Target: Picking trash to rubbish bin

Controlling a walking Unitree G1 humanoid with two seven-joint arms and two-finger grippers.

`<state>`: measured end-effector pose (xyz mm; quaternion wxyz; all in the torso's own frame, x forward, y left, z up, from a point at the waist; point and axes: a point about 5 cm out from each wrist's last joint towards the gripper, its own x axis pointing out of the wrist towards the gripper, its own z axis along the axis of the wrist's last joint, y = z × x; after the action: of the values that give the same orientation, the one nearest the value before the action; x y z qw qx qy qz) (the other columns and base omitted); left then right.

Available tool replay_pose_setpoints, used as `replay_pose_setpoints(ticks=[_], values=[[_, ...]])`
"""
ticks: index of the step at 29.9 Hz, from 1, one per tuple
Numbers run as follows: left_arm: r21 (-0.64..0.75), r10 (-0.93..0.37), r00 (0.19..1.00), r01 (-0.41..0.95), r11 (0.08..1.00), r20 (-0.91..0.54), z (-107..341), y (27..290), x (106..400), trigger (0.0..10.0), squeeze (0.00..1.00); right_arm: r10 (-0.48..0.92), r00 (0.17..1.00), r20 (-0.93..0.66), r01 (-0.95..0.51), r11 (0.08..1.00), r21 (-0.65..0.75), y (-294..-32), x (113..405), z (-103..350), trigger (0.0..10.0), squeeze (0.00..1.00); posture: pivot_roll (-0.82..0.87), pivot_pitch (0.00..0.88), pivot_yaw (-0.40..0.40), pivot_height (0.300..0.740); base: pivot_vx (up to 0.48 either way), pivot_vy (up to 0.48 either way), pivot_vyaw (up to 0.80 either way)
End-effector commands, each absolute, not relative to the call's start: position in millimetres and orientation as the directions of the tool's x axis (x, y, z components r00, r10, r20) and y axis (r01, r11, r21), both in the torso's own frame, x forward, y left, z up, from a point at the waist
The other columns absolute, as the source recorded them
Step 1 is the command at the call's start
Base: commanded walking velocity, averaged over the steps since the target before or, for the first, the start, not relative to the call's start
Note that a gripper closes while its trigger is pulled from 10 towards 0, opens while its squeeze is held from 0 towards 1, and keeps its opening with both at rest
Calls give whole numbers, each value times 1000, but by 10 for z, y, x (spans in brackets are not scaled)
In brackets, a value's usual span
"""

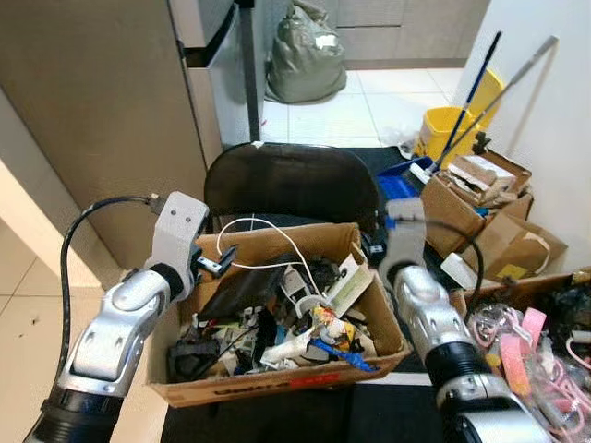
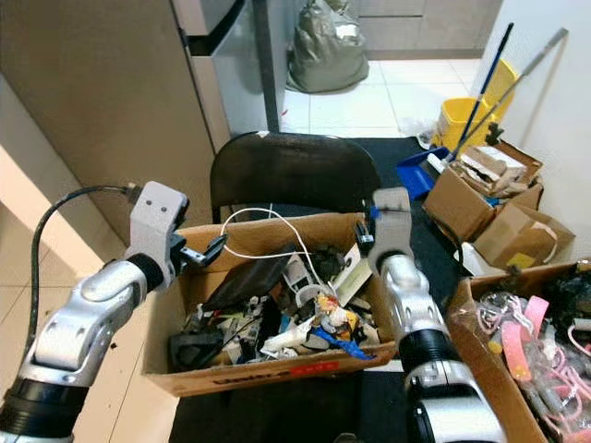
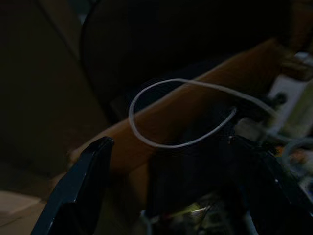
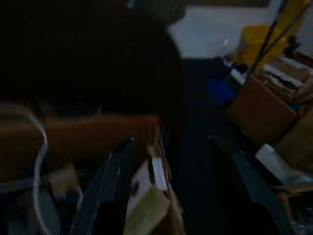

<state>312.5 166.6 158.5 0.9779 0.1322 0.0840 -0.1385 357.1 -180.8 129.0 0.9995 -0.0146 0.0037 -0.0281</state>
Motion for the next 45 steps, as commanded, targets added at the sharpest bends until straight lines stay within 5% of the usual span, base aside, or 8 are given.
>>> replay_pose_setpoints(ticks=[1,8,14,30,45], values=[[244,-232,953,276,930,-194,1542,1646,3124,10000,0,-85,996,1,85,996,17,-1825,3506,1247,10000,0,11,133,48,740,0,0,-800],[248,-223,969,244,937,-111,1585,1579,3191,10000,0,-168,985,-23,170,983,64,-1857,3275,1043,10000,0,5,136,61,740,0,0,-800],[304,-334,935,354,885,-118,1537,1372,3171,10000,0,-233,970,-71,238,969,72,-1816,3105,894,10000,0,9,142,67,740,0,0,-800],[271,-79,993,101,957,-90,1466,1798,3238,10000,0,-222,973,-54,226,972,66,-1712,3073,987,10000,0,6,142,57,740,0,0,-800],[288,-133,990,143,947,-52,1507,1708,3237,10000,0,-189,981,-47,193,978,74,-1605,3121,1046,10000,0,16,110,54,740,0,0,-800]])
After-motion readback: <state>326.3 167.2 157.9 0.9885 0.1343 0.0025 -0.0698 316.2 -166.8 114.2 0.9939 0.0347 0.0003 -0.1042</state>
